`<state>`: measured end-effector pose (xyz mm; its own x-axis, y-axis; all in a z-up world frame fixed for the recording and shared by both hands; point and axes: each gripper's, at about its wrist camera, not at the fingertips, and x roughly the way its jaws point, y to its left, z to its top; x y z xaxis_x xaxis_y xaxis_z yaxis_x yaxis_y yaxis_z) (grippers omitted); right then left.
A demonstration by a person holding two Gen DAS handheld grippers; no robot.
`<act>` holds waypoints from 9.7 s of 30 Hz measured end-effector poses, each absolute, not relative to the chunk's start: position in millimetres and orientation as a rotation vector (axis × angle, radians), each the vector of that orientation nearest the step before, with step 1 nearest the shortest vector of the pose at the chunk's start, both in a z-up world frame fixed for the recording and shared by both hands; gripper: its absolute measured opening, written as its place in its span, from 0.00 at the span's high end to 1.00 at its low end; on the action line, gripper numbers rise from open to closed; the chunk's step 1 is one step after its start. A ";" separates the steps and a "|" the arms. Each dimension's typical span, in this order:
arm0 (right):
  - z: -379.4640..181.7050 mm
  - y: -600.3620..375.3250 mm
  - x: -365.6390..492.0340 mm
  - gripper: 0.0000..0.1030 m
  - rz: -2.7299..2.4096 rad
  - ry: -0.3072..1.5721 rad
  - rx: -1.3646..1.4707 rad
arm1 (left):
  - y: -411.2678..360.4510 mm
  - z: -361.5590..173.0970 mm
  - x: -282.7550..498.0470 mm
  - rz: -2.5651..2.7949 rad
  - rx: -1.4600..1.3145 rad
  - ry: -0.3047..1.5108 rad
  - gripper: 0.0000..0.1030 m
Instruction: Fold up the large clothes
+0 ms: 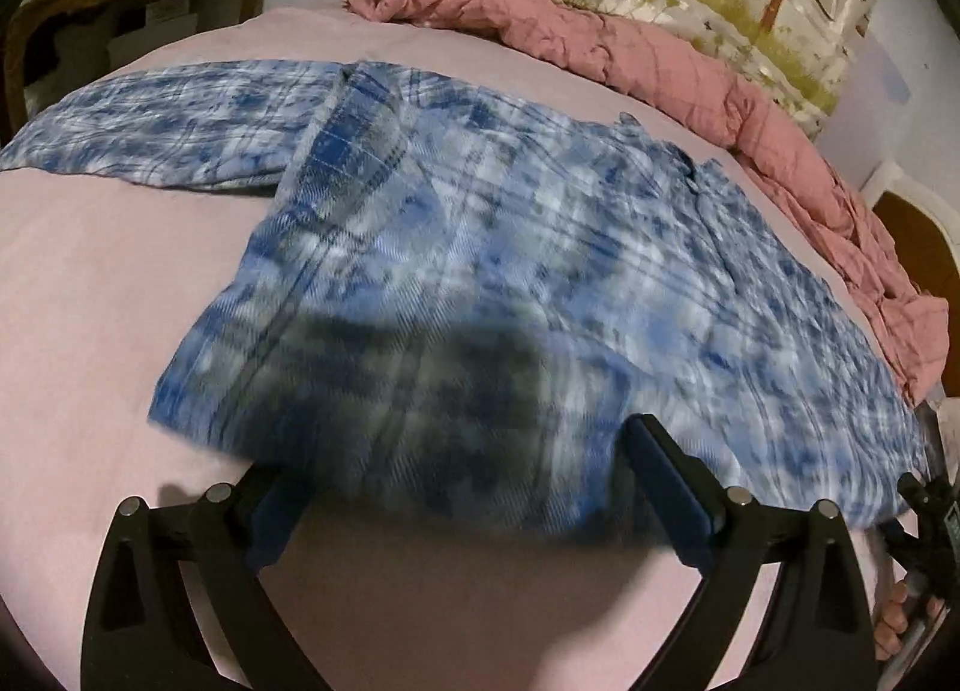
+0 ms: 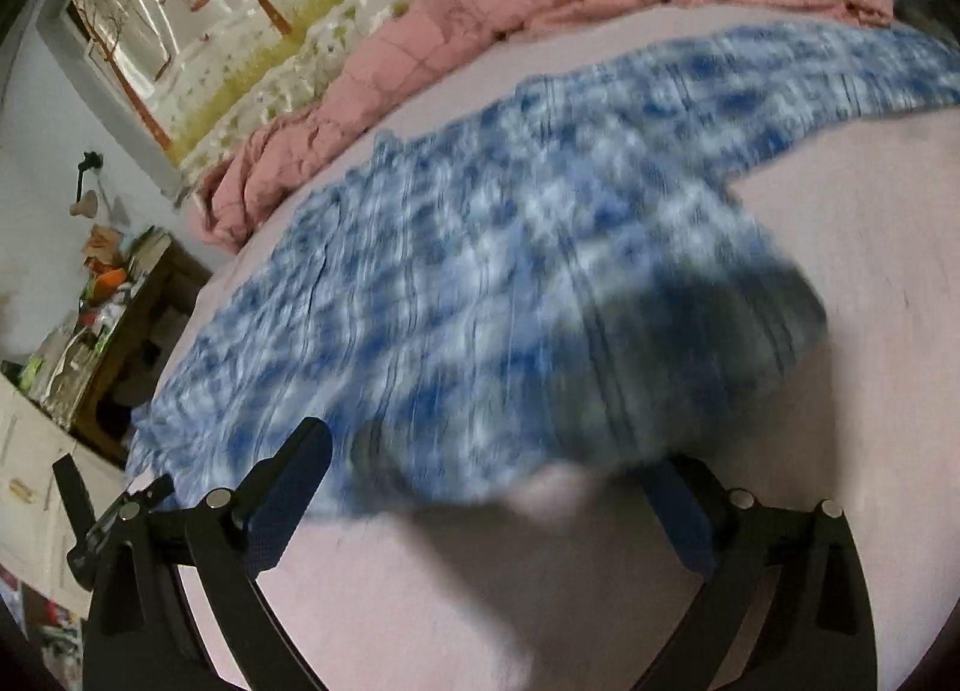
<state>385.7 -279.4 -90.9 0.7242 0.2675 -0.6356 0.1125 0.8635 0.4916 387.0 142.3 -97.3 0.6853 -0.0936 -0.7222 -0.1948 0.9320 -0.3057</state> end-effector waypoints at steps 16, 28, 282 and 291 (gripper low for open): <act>-66.4 -305.8 341.6 0.95 -0.083 0.666 0.464 | 155.3 -60.7 323.1 0.145 -0.392 0.577 0.97; -25.4 -273.3 175.3 0.95 -0.093 0.557 0.199 | 148.3 -50.8 182.6 0.161 -0.302 0.553 0.97; 27.5 -300.4 275.6 0.04 -0.241 0.478 -0.030 | 97.7 -57.3 215.5 0.012 -0.093 0.564 0.01; -14.5 -405.8 280.0 0.01 -0.175 0.682 0.335 | 100.3 -53.7 210.5 0.025 -0.093 0.540 0.00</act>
<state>280.0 -405.8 -14.5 0.7641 -0.0491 -0.6432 0.2663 0.9322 0.2452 210.5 100.3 -53.7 0.8576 -0.0007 -0.5143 -0.0485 0.9954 -0.0822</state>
